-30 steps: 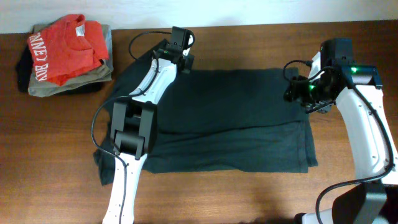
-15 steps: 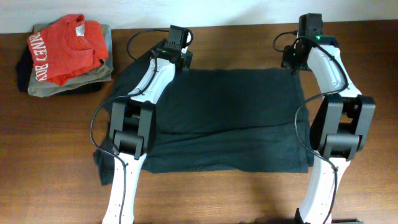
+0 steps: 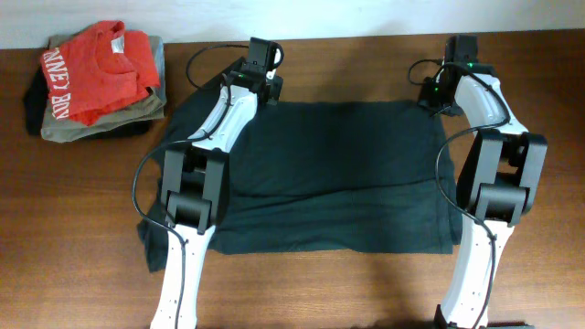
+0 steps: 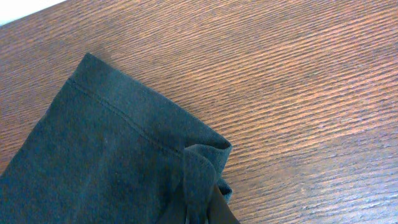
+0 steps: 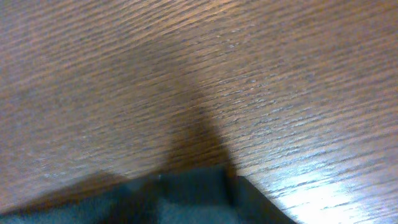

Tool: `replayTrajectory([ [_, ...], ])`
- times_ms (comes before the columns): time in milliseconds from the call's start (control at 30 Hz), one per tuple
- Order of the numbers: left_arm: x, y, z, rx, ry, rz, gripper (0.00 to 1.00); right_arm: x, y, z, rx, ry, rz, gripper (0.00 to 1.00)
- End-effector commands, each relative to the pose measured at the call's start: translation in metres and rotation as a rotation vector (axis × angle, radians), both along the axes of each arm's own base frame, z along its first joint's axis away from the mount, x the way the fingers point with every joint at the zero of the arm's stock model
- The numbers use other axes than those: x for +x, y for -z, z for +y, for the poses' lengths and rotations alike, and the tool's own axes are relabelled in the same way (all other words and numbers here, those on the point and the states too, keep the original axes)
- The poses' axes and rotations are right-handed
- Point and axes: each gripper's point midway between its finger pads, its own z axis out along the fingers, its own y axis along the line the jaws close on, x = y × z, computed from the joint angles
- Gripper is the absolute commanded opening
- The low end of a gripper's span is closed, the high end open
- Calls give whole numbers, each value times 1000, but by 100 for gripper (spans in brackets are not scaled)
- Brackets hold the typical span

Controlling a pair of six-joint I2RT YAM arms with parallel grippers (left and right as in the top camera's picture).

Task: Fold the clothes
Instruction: 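Fold the shirt's top half down toward the hem with both grippers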

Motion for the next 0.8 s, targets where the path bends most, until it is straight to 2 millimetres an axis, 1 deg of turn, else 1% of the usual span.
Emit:
replayTrajectory([
  [0, 7, -2, 1, 1, -8, -24, 1, 5, 0, 2, 5, 12, -11, 12],
  [33, 9, -3, 2, -2, -11, -34, 0, 5, 0, 1, 6, 22, -11, 3],
  [100, 12, -6, 5, -8, -15, -40, 0, 4, 0, -3, 6, 57, -10, 4],
  [167, 13, -10, 6, -16, -27, -47, 1, -2, -1, -12, -8, 130, 8, 4],
  [233, 14, -21, 8, -19, -31, -57, 1, -7, -8, -18, -4, 142, 14, 4],
  [267, 15, -30, 9, -23, -32, -70, 1, -8, -15, -20, -3, 147, 10, 4],
  [300, 16, -40, 8, -29, -31, -86, 10, -9, -22, -21, -4, 148, 4, 4],
  [333, 17, -47, 8, -33, -31, -100, 14, -10, -30, -21, -4, 149, -3, 4],
  [367, 17, -50, 8, -34, -31, -104, 18, -11, -34, -21, -5, 148, -4, 4],
  [400, 15, -50, 8, -32, -31, -96, 19, -15, -37, -20, -4, 148, 5, 4],
  [433, 14, -48, 9, -28, -31, -85, 13, -18, -37, -19, -3, 148, 20, 4],
  [467, 12, -47, 11, -19, -36, -77, 2, -22, -37, -18, -1, 149, 33, 4],
  [533, 11, -56, 12, -16, -41, -87, 2, -26, -41, -21, 2, 163, 42, 4],
  [567, 11, -70, 23, 26, -81, -111, 1, -29, -48, -24, 9, 194, 34, 4],
  [600, 11, -80, 32, 61, -114, -127, 0, -29, -56, -25, 16, 208, 23, 4],
  [667, 4, -104, 53, 146, -189, -150, 1, -32, -82, -28, 14, 217, -12, 4],
  [700, -1, -111, 58, 165, -200, -145, 0, -34, -94, -28, 13, 217, -28, 4],
  [767, -18, -123, 63, 181, -194, -97, 0, -41, -112, -26, 12, 217, -36, 4],
])
